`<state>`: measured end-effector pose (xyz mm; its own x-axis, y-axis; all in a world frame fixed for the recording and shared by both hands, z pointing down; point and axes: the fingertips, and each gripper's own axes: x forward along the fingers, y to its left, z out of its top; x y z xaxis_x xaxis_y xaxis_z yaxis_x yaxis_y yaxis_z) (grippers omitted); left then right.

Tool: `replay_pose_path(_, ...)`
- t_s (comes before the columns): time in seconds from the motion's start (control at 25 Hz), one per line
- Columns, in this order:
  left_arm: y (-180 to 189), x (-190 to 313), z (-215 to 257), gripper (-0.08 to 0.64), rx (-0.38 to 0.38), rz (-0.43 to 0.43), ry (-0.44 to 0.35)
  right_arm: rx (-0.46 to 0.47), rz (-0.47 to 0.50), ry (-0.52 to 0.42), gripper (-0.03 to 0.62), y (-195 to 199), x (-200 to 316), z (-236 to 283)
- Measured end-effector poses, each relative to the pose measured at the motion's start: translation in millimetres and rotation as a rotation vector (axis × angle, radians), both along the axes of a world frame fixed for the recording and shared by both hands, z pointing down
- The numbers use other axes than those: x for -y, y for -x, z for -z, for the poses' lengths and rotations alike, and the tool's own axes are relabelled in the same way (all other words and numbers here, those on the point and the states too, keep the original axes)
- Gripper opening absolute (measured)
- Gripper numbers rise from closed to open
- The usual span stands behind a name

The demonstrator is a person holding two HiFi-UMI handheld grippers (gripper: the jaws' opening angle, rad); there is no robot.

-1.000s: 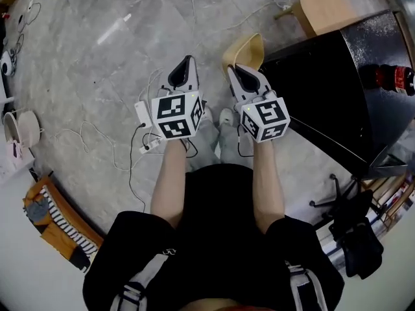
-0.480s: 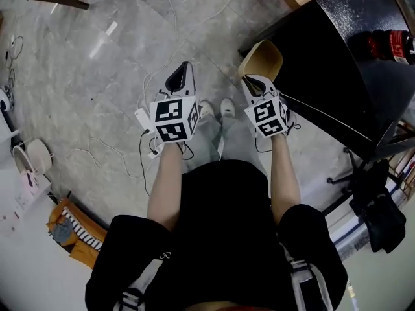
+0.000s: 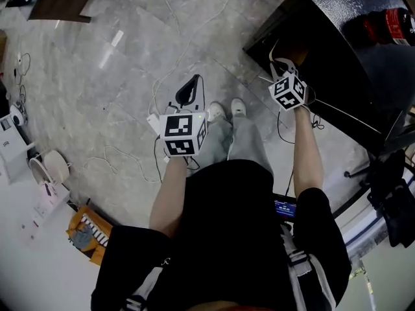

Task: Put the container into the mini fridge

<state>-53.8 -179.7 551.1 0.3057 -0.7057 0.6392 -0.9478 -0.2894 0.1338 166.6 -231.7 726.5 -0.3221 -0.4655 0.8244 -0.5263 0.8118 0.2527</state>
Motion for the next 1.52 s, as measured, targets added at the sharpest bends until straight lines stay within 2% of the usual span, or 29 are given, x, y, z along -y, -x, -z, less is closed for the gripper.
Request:
replay_pose_path(0.36, 1, -22, -10, 0.005, 0.061, -0.049, 0.039, -0.108, 0.002, 0.002, 0.021, -31, 36, -57)
replay_pose_path(0.6, 7, -33, -11, 0.005, 0.087, -0.045, 0.055, -0.139, -0.026, -0.06, 0.025, -35, 55, -56)
replay_pose_path(0.68, 6, -33, -8, 0.005, 0.088, -0.045, 0.046, -0.132, -0.043, -0.067, 0.131, -35, 55, -53)
replay_pose_path(0.76, 5, -31, -3, 0.005, 0.085, -0.041, 0.034, -0.119, -0.074, -0.073, 0.137, -34, 53, -45)
replay_pose_path(0.88, 3, -29, 4, 0.005, 0.067, -0.019, 0.013, -0.031, -0.166, -0.102, 0.114, -29, 47, -27)
replay_pose_path(1.0, 3, -24, 14, 0.005, 0.045, 0.017, -0.025, 0.118, -0.277, -0.144, 0.049, -11, 37, 15)
replay_pose_path(1.16, 6, -14, 29, 0.005, 0.009, 0.092, -0.092, 0.333, -0.338, -0.182, 0.026, 25, 31, 74)
replay_pose_path(1.32, 23, -10, 49, 0.005, -0.018, 0.181, -0.166, 0.503, -0.286, -0.228, 0.02, 83, 26, 142)
replay_pose_path(1.52, 57, -6, 86, 0.005, -0.06, 0.307, -0.278, 0.639, -0.164, -0.266, 0.015, 149, 20, 228)
